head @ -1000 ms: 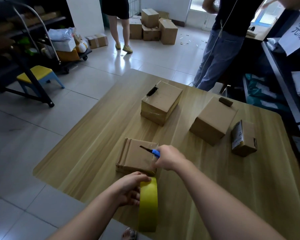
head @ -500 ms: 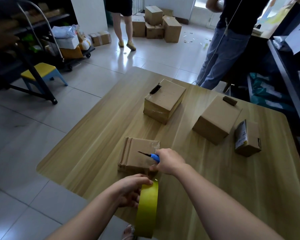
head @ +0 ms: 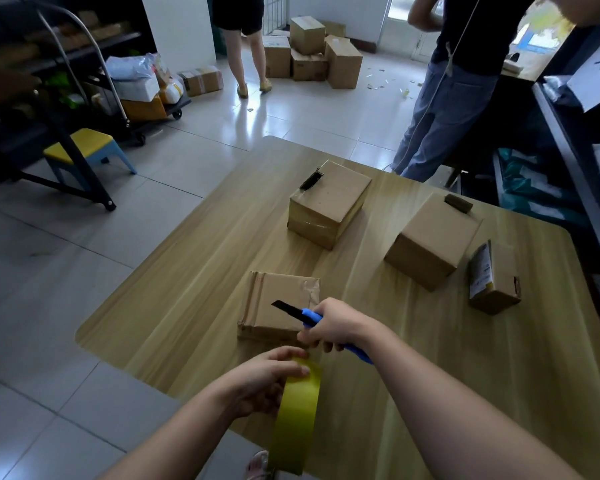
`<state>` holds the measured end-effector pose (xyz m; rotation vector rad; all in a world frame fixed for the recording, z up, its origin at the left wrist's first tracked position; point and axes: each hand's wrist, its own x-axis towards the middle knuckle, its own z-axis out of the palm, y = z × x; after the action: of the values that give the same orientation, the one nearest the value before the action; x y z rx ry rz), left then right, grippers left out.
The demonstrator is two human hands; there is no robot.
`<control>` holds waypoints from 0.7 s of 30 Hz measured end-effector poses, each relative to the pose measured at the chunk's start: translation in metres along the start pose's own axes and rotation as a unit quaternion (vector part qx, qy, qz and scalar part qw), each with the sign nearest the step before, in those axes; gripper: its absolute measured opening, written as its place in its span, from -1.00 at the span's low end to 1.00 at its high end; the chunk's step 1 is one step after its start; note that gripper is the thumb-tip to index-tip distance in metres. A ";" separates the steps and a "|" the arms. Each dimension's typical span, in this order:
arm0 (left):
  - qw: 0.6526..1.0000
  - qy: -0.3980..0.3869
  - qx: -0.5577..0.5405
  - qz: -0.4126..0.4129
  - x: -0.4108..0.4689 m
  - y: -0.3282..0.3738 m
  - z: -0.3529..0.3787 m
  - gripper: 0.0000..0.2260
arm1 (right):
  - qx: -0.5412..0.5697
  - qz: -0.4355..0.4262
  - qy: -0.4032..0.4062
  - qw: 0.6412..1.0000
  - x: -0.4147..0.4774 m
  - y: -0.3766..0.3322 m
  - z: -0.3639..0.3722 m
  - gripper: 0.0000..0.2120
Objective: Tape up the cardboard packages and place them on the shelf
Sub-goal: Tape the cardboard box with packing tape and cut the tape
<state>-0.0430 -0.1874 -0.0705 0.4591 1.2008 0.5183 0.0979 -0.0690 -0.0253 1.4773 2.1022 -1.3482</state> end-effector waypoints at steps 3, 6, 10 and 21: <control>1.000 -0.005 0.010 -0.001 -0.001 0.000 0.000 -0.51 | -0.013 0.008 -0.047 0.999 -0.003 0.001 -0.004 -0.84; 0.999 -0.010 0.034 0.005 -0.002 0.001 0.002 -0.47 | -0.016 0.013 -0.063 0.998 -0.005 0.006 -0.002 -0.83; 0.998 -0.020 0.052 0.013 -0.005 0.004 0.008 -0.49 | -0.013 0.024 -0.058 0.998 -0.007 0.011 0.000 -0.83; 0.991 -0.017 0.126 0.046 -0.010 0.015 0.024 -0.71 | 0.124 0.044 -0.018 0.991 -0.021 0.029 -0.007 -0.80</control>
<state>-0.0254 -0.1826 -0.0471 0.7400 1.2224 0.4370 0.1336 -0.0750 -0.0239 1.6033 1.8788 -1.6363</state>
